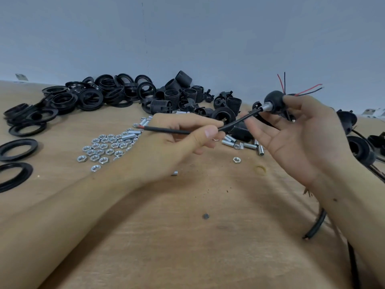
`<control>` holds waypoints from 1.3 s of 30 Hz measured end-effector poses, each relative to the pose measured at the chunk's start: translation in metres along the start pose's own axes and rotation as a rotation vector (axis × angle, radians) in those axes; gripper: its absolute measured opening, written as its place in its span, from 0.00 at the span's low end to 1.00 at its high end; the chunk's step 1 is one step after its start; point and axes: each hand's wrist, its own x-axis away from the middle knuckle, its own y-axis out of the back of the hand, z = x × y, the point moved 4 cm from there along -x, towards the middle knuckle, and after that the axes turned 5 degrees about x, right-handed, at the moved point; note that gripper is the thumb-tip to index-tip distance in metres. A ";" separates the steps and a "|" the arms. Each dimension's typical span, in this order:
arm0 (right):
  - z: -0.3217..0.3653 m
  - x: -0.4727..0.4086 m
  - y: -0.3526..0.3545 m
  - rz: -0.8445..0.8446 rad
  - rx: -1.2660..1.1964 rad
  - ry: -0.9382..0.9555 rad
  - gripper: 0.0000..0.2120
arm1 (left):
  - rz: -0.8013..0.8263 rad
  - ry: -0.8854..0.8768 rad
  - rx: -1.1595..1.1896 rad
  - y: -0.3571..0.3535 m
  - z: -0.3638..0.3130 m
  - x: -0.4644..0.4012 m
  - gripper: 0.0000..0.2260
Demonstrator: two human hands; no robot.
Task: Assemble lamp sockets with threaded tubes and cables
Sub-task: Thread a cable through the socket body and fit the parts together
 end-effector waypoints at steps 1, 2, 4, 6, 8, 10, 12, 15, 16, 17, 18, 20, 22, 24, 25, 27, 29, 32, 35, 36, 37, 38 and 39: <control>0.001 0.000 0.002 -0.015 -0.012 0.000 0.05 | 0.038 -0.012 -0.035 -0.003 -0.001 0.002 0.12; 0.001 -0.001 0.004 -0.044 0.008 -0.010 0.06 | 0.068 -0.023 -0.061 -0.005 -0.001 0.003 0.11; -0.002 -0.003 0.008 -0.113 0.101 -0.047 0.09 | 0.093 -0.046 -0.102 -0.008 0.000 0.005 0.10; -0.006 -0.006 0.011 -0.151 0.166 -0.075 0.12 | 0.076 -0.034 -0.110 -0.007 0.002 0.005 0.10; -0.007 -0.008 0.013 -0.174 0.196 -0.091 0.13 | 0.036 -0.013 -0.129 -0.003 0.005 0.003 0.10; -0.003 -0.009 0.016 -0.198 0.211 -0.081 0.14 | -0.031 -0.038 -0.276 0.003 0.008 0.001 0.07; 0.002 -0.009 0.019 -0.199 0.222 -0.061 0.14 | -0.123 -0.073 -0.516 0.014 0.008 0.000 0.04; 0.007 -0.009 0.020 -0.193 0.333 -0.008 0.15 | -0.194 -0.026 -0.862 0.029 0.012 -0.005 0.09; 0.008 -0.009 0.020 -0.187 0.421 0.014 0.15 | -0.204 0.014 -0.934 0.034 0.014 -0.006 0.11; 0.008 -0.009 0.019 -0.176 0.537 0.032 0.16 | -0.204 0.062 -0.979 0.038 0.016 -0.007 0.12; 0.006 -0.008 0.017 -0.158 0.665 0.043 0.16 | -0.188 0.119 -1.008 0.042 0.019 -0.007 0.13; -0.001 -0.005 0.014 -0.097 0.869 0.045 0.13 | -0.120 0.224 -1.050 0.044 0.026 -0.006 0.15; -0.010 -0.002 0.011 -0.033 0.955 0.049 0.09 | -0.087 0.253 -1.068 0.044 0.030 -0.005 0.13; -0.016 -0.001 0.009 -0.011 1.019 0.086 0.07 | -0.104 0.241 -1.068 0.046 0.031 -0.006 0.09; -0.017 -0.002 0.008 -0.007 1.062 0.117 0.07 | -0.111 0.239 -1.071 0.047 0.031 -0.007 0.08; -0.017 -0.003 0.008 0.010 1.164 0.186 0.08 | -0.123 0.238 -1.085 0.048 0.032 -0.008 0.06; -0.017 -0.005 0.008 0.027 1.243 0.249 0.09 | -0.157 0.219 -1.113 0.049 0.033 -0.008 0.06; -0.019 -0.006 0.009 0.008 1.280 0.325 0.10 | -0.305 0.149 -1.081 0.053 0.032 -0.010 0.11; -0.024 -0.006 0.009 0.029 1.316 0.356 0.10 | -0.311 0.095 -1.028 0.057 0.035 -0.015 0.21; -0.025 -0.007 0.008 0.041 1.321 0.361 0.10 | -0.265 0.101 -1.007 0.058 0.038 -0.017 0.23; -0.027 -0.007 0.008 0.052 1.323 0.367 0.10 | -0.228 0.115 -0.983 0.059 0.041 -0.018 0.24; -0.028 -0.007 0.008 0.063 1.324 0.370 0.10 | -0.207 0.126 -0.959 0.060 0.044 -0.020 0.24; -0.029 -0.007 0.008 0.072 1.324 0.368 0.11 | -0.209 0.129 -0.943 0.061 0.047 -0.021 0.23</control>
